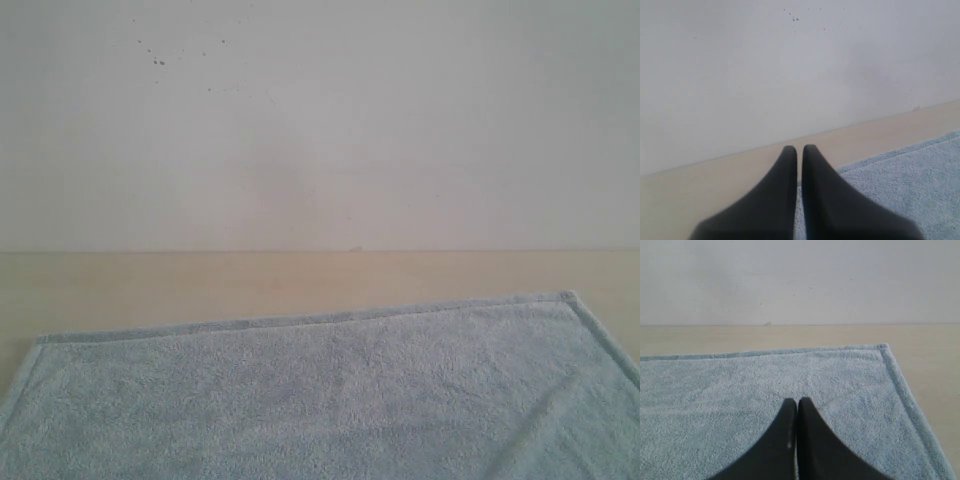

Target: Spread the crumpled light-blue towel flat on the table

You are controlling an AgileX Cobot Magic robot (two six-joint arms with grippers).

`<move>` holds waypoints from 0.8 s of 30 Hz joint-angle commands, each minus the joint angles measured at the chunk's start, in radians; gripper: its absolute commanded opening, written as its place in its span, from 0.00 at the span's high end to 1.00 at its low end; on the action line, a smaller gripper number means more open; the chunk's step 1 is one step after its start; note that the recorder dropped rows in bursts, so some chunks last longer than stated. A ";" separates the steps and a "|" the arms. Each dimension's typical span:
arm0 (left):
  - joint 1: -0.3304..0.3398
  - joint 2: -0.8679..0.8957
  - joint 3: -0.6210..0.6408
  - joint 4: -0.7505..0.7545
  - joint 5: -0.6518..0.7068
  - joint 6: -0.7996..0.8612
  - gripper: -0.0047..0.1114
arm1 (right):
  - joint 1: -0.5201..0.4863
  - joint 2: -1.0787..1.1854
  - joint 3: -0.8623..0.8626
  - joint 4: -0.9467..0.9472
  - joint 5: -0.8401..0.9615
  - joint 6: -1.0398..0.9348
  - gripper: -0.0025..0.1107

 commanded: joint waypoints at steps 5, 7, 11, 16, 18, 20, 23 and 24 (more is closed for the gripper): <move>0.004 -0.004 0.004 -0.011 0.001 0.005 0.92 | -0.001 -0.005 0.000 0.000 0.001 0.000 0.98; 0.004 -0.004 0.004 -0.011 0.001 0.005 0.92 | -0.001 -0.005 0.000 0.000 0.001 0.000 0.98; 0.004 -0.004 0.004 -0.011 0.001 0.005 0.92 | -0.001 -0.005 0.000 0.000 0.001 0.000 0.98; 0.004 -0.004 0.004 -0.011 0.001 0.005 0.92 | -0.001 -0.005 0.000 0.000 0.001 0.000 0.98; 0.004 -0.004 0.004 -0.011 0.001 0.005 0.92 | -0.001 -0.005 0.000 0.000 0.001 0.000 0.98; 0.004 -0.004 0.004 -0.011 0.001 0.005 0.92 | -0.001 -0.005 0.000 0.000 -0.002 0.000 0.98; 0.004 -0.004 0.004 -0.011 0.001 0.005 0.92 | -0.001 -0.005 0.000 0.000 -0.016 0.000 0.98; 0.004 -0.004 0.004 -0.011 0.001 0.005 0.92 | -0.001 -0.005 0.000 0.000 -0.016 0.000 0.98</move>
